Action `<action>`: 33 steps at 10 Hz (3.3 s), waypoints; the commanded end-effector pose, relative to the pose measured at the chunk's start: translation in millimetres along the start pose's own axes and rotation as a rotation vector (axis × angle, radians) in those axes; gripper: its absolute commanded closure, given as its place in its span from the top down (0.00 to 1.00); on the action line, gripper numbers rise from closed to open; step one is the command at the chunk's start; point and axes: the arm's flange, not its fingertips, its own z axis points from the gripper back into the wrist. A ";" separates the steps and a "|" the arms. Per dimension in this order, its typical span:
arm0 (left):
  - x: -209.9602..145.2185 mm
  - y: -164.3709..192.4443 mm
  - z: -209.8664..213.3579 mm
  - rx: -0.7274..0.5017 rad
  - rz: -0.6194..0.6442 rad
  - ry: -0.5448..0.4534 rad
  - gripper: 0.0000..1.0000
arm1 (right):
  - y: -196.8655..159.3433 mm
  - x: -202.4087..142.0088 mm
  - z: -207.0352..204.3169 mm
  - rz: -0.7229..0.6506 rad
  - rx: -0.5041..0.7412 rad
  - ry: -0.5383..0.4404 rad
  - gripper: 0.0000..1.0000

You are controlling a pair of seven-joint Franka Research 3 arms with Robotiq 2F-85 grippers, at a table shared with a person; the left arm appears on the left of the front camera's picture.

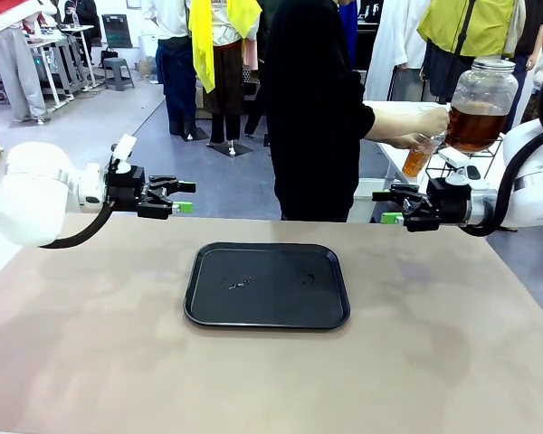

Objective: Pour the drink into the iced cup.
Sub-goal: Open the gripper to release the iced cup you were holding.

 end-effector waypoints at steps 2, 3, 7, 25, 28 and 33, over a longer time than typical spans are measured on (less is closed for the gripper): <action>2.9 2.4 -1.0 0.001 0.008 0.000 1.00 | -1.2 3.9 -1.5 -0.008 0.004 0.002 1.00; 2.9 2.4 -1.0 0.001 0.008 0.000 1.00 | -1.2 3.9 -1.5 -0.008 0.004 0.002 1.00; 2.9 2.4 -1.0 0.001 0.008 0.000 1.00 | -1.2 3.9 -1.5 -0.008 0.004 0.002 1.00; 2.9 2.4 -1.0 0.001 0.008 0.000 1.00 | -1.2 3.9 -1.5 -0.008 0.004 0.002 1.00; 2.9 2.4 -1.0 0.001 0.008 0.000 1.00 | -1.2 3.9 -1.5 -0.008 0.004 0.002 1.00; 2.9 2.4 -1.0 0.001 0.008 0.000 1.00 | -1.2 3.9 -1.5 -0.008 0.004 0.002 1.00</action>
